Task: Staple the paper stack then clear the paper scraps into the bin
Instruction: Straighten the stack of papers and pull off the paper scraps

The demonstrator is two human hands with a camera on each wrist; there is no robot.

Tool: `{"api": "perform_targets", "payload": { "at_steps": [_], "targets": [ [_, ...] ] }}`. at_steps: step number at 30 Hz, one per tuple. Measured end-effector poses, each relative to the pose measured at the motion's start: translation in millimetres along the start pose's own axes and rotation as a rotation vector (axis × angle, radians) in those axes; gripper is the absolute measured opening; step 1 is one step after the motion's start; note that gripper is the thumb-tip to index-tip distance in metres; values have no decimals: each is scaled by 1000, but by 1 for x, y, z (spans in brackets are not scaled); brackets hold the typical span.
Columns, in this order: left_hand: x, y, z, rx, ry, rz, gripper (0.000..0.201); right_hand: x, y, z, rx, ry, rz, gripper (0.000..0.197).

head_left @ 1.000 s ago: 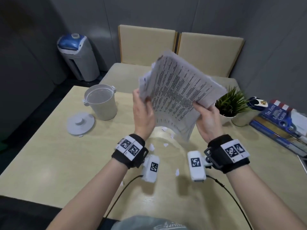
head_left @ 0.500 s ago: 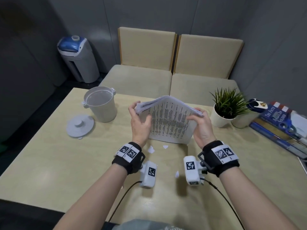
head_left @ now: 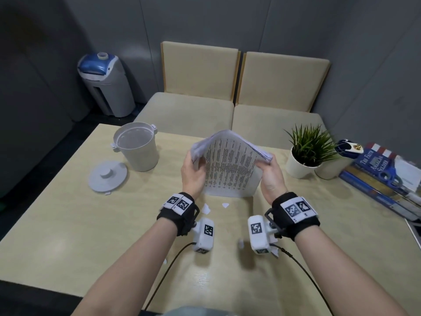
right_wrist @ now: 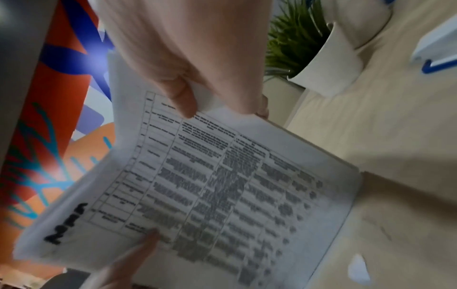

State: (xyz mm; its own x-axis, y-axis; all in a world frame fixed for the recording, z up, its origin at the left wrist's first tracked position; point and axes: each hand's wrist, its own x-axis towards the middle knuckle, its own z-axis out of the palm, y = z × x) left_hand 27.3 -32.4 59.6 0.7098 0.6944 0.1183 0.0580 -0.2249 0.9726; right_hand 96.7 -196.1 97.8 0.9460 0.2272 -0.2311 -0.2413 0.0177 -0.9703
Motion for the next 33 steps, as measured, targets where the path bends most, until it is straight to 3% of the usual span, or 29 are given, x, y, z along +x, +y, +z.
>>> {"api": "perform_targets", "payload": {
  "at_steps": [2, 5, 6, 8, 10, 12, 14, 16, 20, 22, 26, 29, 33],
  "targets": [
    [6, 5, -3, 45, -25, 52, 30, 0, -7, -10, -124, 99, -86, 41],
    [13, 22, -9, 194, -64, 289, 29, -8, -38, -27, -636, 233, -448, 74],
    [14, 31, -8, 285, -79, 372, 25, -14, -53, -27, -810, 209, -575, 75],
    [10, 55, -2, 519, -111, 522, 24, -21, -78, -18, -1012, 62, -654, 66],
    [5, 77, 5, 692, -152, 663, 23, -21, -89, -13, -980, -76, -583, 46],
    [3, 90, 9, 799, -182, 757, 21, -18, -90, -12, -796, -159, -497, 24],
    [4, 93, 8, 856, -214, 767, 13, -18, -81, -15, -613, -152, -435, 24],
    [9, 86, 0, 908, -236, 705, 9, -16, -64, -24, -453, -104, -346, 30],
    [22, 61, -32, 942, -209, 453, 31, -9, -28, -51, -185, -5, -151, 26],
    [24, 51, -43, 744, -138, 275, 34, -9, -16, -59, -119, 21, -106, 20],
    [19, 26, -41, 6, -175, -63, 28, 0, 12, -63, 29, 45, -7, 12],
    [5, 13, -32, -133, -156, -217, 30, 4, 33, -62, 33, 39, 81, 15],
    [-7, 4, -25, -187, -179, -276, 40, 4, 46, -68, -93, 68, 81, 35]
  ]
}}
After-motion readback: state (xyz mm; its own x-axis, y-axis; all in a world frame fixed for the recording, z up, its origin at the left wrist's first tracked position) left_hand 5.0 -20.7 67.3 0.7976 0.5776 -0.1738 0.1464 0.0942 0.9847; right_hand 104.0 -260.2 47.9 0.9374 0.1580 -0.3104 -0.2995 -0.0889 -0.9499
